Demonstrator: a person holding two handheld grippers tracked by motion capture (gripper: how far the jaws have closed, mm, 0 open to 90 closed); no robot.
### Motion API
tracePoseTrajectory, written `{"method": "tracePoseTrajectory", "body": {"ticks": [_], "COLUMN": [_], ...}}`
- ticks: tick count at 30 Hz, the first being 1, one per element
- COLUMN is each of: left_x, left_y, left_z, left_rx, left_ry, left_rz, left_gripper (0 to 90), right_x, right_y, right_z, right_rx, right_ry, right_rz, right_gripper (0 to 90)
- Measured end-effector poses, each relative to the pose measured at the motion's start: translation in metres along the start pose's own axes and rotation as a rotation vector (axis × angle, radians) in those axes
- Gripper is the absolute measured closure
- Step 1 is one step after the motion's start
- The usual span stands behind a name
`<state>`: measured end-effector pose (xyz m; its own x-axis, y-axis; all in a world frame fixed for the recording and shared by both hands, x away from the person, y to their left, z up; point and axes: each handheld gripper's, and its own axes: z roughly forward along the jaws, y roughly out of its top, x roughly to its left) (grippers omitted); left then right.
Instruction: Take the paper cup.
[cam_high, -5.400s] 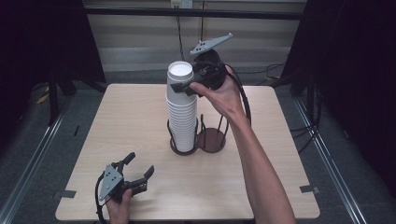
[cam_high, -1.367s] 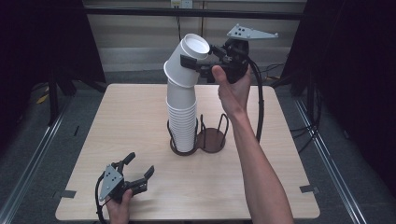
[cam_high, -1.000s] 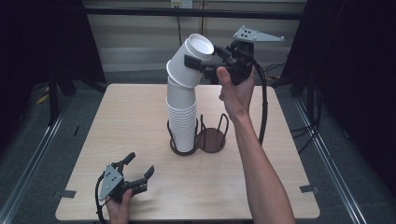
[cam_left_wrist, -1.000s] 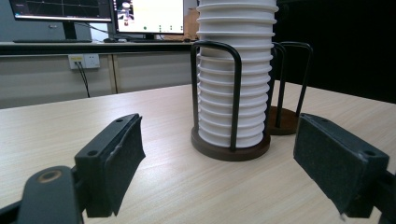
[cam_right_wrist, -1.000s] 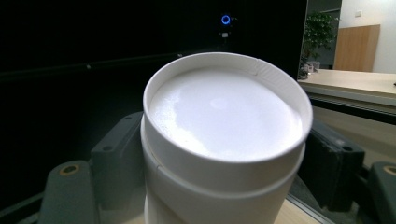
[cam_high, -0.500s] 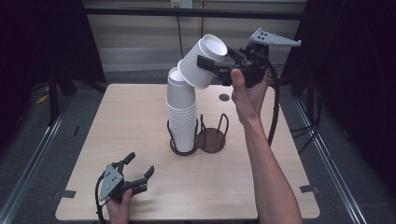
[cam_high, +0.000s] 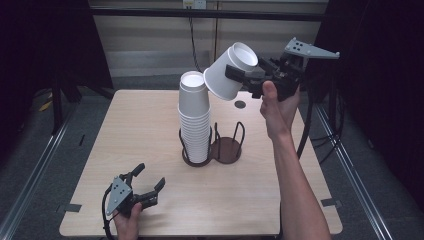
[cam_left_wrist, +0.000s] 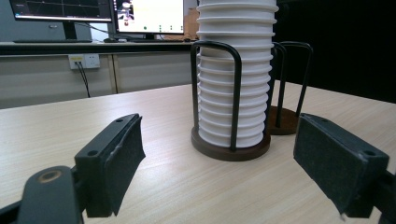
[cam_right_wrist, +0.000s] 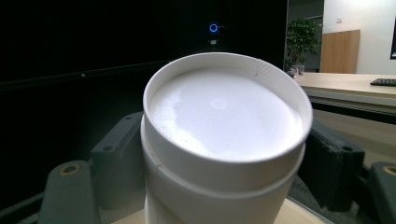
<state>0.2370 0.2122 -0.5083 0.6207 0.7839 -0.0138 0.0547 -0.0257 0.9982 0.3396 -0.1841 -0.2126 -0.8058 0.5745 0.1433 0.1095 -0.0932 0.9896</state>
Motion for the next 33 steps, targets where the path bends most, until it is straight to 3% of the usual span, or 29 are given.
{"method": "tracePoseTrajectory", "body": {"ticks": [16, 33], "left_x": [0.000, 0.000], "left_y": [0.000, 0.000], "left_z": [0.000, 0.000], "left_rx": [0.000, 0.005], "left_ry": [0.001, 0.005], "left_rz": [0.000, -0.004], "left_gripper": [15.8, 15.9], "right_x": [-0.003, 0.003], "right_y": [-0.022, -0.050], "right_z": [-0.020, -0.025], "right_rx": [0.039, 0.108], "right_ry": [-0.025, -0.027], "right_rz": [-0.011, -0.029], "right_gripper": [22.8, 22.8]}}
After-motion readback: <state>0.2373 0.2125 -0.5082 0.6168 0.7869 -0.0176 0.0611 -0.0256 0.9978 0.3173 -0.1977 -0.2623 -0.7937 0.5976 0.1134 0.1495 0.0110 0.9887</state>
